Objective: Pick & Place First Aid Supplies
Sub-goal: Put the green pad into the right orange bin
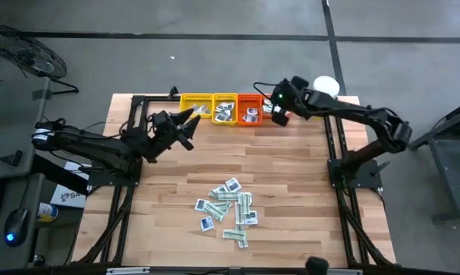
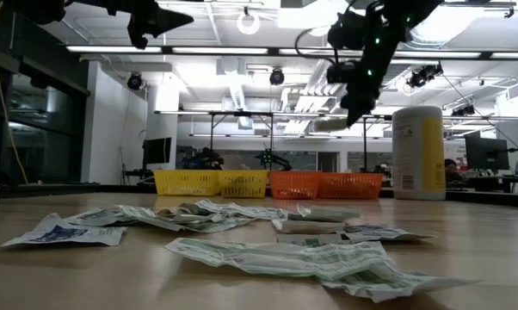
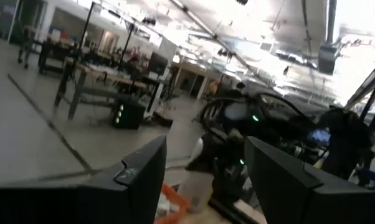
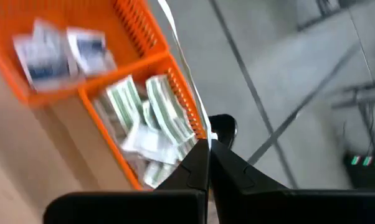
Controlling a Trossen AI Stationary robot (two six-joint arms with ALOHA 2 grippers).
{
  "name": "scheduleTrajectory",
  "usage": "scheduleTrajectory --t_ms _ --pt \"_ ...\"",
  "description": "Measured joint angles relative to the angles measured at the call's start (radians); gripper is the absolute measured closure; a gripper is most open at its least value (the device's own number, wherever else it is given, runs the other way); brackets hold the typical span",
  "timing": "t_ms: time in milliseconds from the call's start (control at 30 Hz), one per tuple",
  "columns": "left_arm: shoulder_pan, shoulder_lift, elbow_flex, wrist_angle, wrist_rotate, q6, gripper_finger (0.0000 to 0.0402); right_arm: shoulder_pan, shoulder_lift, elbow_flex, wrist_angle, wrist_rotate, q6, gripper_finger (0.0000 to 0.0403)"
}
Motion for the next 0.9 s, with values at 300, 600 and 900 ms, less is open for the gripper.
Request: scheduleTrajectory --t_ms 300,600,900 --pt "0.0 0.0 0.0 -0.142 -0.01 -0.113 0.0186 -0.139 0.126 0.0 0.099 -0.143 -0.46 0.0403" --pt "0.0 0.0 0.0 -0.22 -0.012 -0.187 0.0186 -0.205 0.245 0.0 0.141 -0.177 -0.492 0.0403" --pt "0.0 0.0 0.0 -0.228 -0.012 -0.191 0.0186 -0.222 0.282 0.0 0.153 -0.173 -0.516 0.0381"
